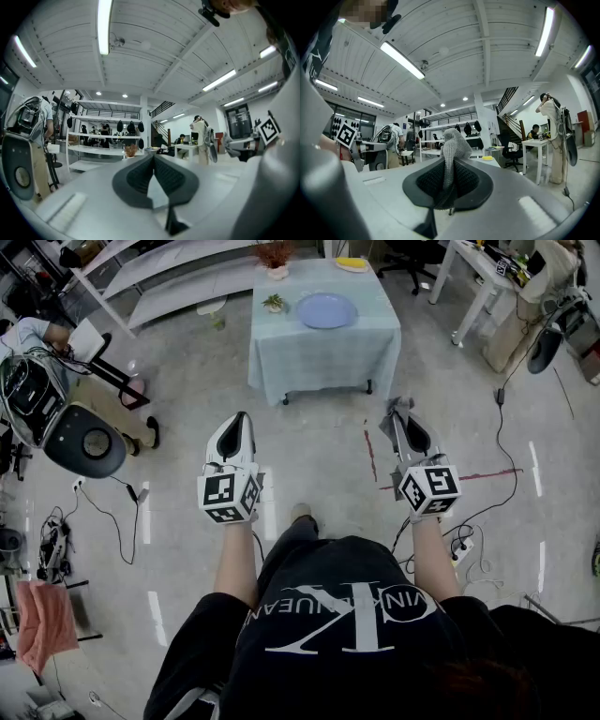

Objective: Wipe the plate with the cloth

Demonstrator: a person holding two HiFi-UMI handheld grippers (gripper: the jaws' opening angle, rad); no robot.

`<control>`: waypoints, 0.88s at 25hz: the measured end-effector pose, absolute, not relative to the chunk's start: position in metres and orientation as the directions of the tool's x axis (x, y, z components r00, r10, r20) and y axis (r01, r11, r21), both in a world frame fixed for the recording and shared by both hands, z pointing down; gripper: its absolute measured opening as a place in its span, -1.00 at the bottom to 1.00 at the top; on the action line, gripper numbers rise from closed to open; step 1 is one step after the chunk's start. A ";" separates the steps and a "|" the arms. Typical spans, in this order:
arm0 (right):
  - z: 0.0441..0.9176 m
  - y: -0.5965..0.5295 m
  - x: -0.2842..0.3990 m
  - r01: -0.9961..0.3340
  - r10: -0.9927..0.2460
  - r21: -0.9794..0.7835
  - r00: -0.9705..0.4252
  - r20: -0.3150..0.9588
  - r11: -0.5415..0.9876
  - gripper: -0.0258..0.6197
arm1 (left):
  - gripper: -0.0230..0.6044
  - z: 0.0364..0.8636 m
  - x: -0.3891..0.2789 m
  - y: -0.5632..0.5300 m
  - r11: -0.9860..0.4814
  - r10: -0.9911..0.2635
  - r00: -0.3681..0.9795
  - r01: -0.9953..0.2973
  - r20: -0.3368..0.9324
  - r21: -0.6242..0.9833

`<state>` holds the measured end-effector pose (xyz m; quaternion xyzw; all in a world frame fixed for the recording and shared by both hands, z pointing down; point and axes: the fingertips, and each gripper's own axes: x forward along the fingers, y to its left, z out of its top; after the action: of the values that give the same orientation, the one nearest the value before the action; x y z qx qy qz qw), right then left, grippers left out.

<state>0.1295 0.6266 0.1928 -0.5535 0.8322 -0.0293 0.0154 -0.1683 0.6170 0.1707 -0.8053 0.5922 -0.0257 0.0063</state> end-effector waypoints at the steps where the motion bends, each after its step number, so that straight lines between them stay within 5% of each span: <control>1: 0.194 0.627 0.128 -0.919 -0.920 -0.067 -0.391 0.012 0.390 -0.80 | -0.93 0.172 -0.170 0.618 -0.294 -0.955 0.293 -0.955 0.039 -0.036; 22: 0.220 0.611 0.141 -0.924 -0.929 -0.119 -0.369 0.037 0.363 -0.80 | -0.93 0.205 -0.172 0.589 -0.303 -0.949 0.305 -0.952 0.075 0.045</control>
<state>0.1413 0.6108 0.2201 -0.5613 0.8252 -0.0597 0.0180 -0.1717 0.5894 0.2050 -0.8069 0.5890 -0.0172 -0.0404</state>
